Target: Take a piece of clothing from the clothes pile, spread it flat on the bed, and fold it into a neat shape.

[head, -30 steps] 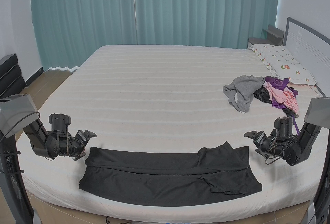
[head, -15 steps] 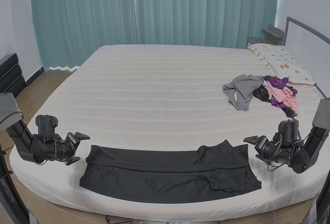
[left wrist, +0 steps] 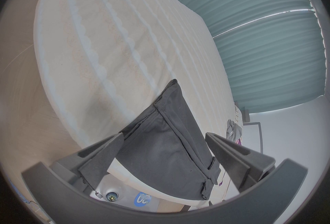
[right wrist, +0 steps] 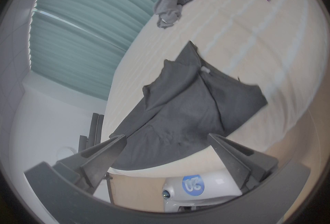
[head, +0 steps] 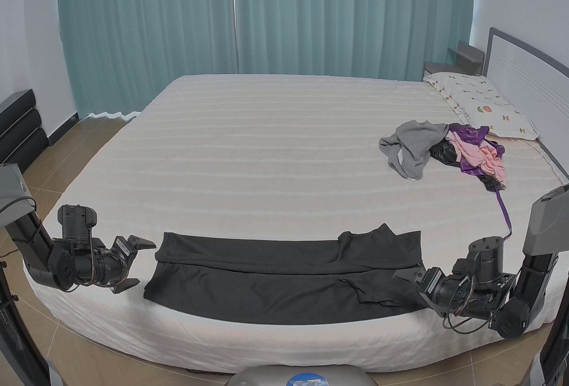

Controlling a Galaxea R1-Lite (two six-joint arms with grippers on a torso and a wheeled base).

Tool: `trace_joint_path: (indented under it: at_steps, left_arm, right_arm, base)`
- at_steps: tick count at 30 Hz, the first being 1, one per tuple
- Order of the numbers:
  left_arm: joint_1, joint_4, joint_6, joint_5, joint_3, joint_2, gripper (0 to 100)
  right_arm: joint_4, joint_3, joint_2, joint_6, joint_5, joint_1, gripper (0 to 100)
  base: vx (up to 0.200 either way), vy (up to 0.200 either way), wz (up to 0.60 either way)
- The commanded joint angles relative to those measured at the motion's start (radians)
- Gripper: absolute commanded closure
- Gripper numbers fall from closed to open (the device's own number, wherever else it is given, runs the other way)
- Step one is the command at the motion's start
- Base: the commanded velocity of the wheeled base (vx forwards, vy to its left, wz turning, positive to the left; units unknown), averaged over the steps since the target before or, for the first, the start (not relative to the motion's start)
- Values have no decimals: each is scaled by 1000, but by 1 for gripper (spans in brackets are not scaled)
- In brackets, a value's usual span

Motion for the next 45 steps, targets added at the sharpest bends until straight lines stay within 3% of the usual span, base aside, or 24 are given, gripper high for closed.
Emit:
trace_joint_path:
  at_steps: [1,11,19,45]
  left_arm:
    - [-2,-11,-2,1,10,3,0]
    - [-11,-65,1,12,33,20,0]
    - [-14,-73,6,13,32,26,0]
    - [-16,-100,7,15,33,42,0]
  right_arm:
    - [-20,21,41,78,-35,87,0]
    - [-55,12,85,130,-61,147,0]
    - [-75,-28,107,173,-62,150,0]
    - [-52,-95,156,173,-75,79,0]
  base:
    - [0,0,0]
    - [0,0,0]
    - [0,0,0]
    - [0,0,0]
